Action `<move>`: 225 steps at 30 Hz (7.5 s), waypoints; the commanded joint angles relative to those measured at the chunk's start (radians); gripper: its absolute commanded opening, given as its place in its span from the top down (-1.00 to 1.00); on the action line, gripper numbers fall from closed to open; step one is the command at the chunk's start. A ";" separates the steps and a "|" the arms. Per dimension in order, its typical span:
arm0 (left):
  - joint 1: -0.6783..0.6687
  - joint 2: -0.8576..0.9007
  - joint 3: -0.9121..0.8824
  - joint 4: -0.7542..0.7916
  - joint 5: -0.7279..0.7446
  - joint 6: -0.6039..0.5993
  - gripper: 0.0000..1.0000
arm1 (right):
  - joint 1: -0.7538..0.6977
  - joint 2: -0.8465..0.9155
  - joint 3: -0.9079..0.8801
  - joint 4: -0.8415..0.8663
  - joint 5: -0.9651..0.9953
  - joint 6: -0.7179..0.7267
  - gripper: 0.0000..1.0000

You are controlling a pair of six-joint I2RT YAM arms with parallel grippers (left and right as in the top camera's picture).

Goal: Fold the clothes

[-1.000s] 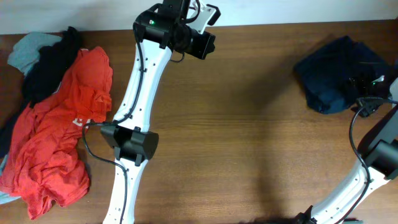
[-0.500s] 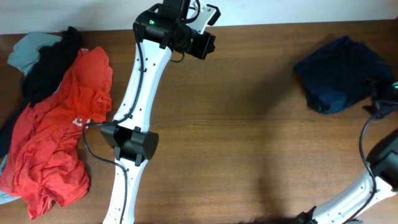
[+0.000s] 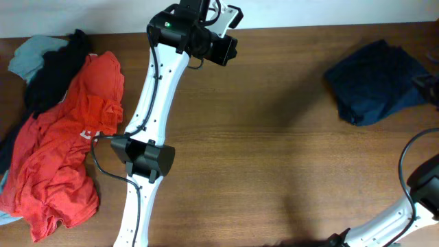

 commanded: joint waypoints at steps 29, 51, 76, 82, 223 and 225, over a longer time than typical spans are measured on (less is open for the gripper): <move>-0.001 -0.005 0.019 -0.037 -0.025 -0.008 0.99 | 0.037 0.264 -0.005 0.047 0.403 -0.091 0.92; 0.003 -0.005 0.145 -0.052 -0.121 -0.002 0.99 | 0.042 0.112 0.343 -0.182 0.209 -0.030 0.05; 0.003 -0.387 0.268 -0.335 -0.683 -0.423 0.84 | 0.784 -0.241 0.567 -0.738 0.643 -0.164 -0.07; 0.003 -0.383 0.248 -0.330 -0.723 -0.423 -0.96 | 1.012 -0.241 0.567 -0.765 0.772 -0.150 -0.98; -0.011 -0.381 0.195 -0.335 -0.734 -0.418 -0.98 | 0.683 -2.076 -1.842 0.727 0.649 -0.236 -0.97; -0.016 -0.381 0.173 -0.333 -0.734 -0.418 -0.98 | 0.683 -2.076 -1.842 0.727 0.649 -0.236 -0.97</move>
